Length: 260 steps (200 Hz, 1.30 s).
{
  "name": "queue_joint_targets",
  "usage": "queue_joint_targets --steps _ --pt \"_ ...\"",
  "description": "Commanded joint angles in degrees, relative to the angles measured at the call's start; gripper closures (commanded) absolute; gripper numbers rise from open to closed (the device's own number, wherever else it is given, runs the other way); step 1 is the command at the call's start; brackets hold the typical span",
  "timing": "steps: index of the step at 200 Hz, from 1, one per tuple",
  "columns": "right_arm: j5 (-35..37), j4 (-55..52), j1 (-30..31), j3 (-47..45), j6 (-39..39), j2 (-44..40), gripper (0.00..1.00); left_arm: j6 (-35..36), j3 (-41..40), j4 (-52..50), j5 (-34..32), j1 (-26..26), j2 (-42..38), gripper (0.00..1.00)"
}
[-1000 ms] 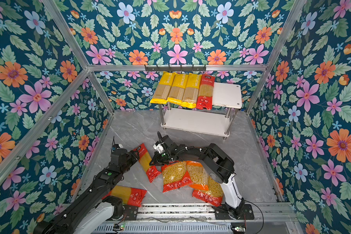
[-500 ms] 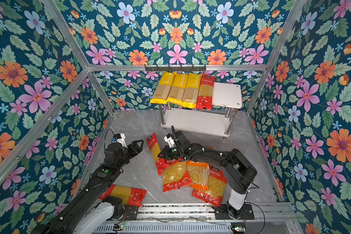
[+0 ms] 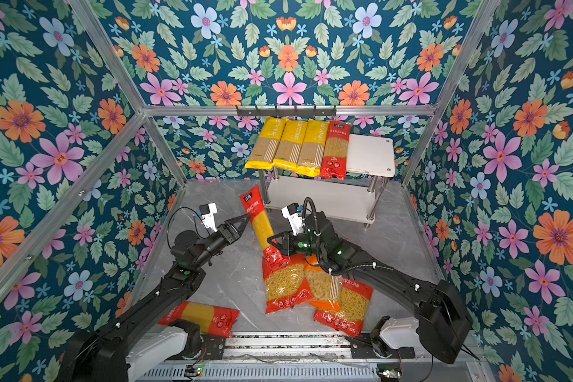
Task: Arrange pasta packages on shelves
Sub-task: Pick up the pasta bag from the middle-left of the table.
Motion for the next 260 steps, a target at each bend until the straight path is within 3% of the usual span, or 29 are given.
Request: queue_joint_targets --steps 1,63,102,137,169,230,260 --pt "0.80 7.77 -0.48 0.75 -2.53 -3.23 1.00 0.75 0.97 9.21 2.70 -1.18 0.95 0.17" --pt "-3.47 8.61 -1.95 0.93 -1.31 -7.96 1.00 4.52 6.18 12.69 4.94 -6.78 6.86 0.19" --pt "-7.79 12.90 -3.91 -0.45 3.07 -8.74 1.00 4.56 8.84 15.69 6.43 -7.90 10.16 0.25" --pt "-10.52 18.80 -6.78 -3.03 8.99 -9.51 1.00 3.94 11.46 17.89 7.70 -9.11 13.16 0.35" --pt "-10.84 19.00 -6.98 -4.07 9.36 -9.83 1.00 3.78 13.75 19.37 8.25 -11.11 15.38 0.43" --pt "-10.67 18.86 -9.51 -6.08 11.99 -10.12 1.00 3.69 16.23 19.71 8.54 -12.73 16.93 0.70" --pt "-10.76 18.77 -9.67 -7.00 12.56 -9.80 0.94 3.79 17.49 19.45 8.37 -13.54 17.59 0.77"
